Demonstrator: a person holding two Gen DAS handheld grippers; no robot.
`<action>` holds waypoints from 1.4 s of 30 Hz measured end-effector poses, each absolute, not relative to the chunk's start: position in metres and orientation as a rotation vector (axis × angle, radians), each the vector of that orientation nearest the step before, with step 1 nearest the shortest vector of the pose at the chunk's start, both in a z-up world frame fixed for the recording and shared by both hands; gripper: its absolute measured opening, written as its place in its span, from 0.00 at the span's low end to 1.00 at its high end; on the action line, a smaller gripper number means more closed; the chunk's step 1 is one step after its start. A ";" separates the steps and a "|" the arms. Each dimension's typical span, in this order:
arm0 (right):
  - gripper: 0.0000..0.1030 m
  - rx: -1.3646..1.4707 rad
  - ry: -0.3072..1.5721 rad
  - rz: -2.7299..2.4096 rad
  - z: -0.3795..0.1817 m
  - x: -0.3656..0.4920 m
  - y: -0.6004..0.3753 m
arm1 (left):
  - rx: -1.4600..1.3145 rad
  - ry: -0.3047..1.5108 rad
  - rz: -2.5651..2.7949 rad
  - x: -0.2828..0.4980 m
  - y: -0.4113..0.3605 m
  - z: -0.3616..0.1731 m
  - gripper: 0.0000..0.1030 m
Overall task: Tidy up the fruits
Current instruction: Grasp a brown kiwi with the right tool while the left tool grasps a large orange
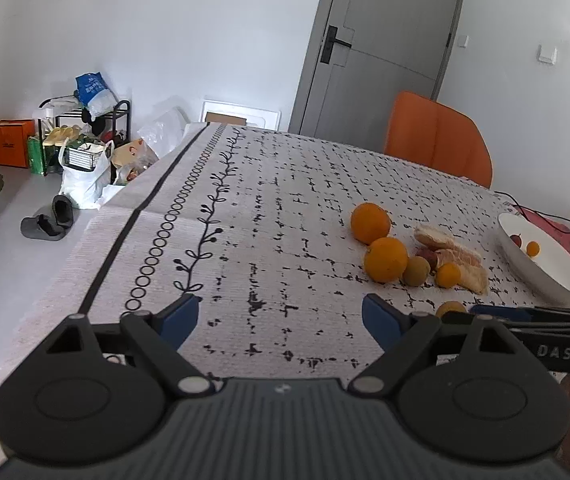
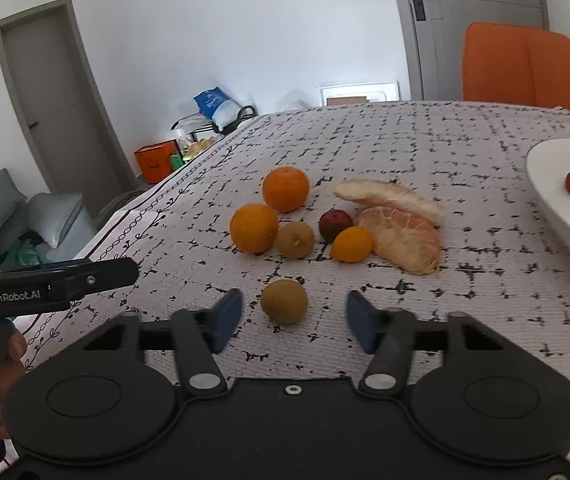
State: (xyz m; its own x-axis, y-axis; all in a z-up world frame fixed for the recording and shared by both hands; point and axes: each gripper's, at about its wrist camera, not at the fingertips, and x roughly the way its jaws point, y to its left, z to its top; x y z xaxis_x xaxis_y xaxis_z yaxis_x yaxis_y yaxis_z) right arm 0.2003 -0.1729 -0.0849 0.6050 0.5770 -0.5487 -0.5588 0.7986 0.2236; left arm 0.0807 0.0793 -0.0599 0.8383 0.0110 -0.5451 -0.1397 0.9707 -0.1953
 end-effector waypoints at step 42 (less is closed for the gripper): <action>0.24 0.156 0.563 0.491 -0.064 0.207 -0.273 | -0.187 0.595 -0.063 0.154 0.015 -0.057 0.27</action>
State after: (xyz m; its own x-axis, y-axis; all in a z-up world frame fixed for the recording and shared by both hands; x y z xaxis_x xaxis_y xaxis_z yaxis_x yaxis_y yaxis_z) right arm 0.2067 -0.2733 -0.0635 0.7343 0.4868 -0.4730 -0.4030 0.8734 0.2733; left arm 0.1537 0.0146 -0.0569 0.8270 -0.1128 -0.5508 0.0053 0.9812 -0.1930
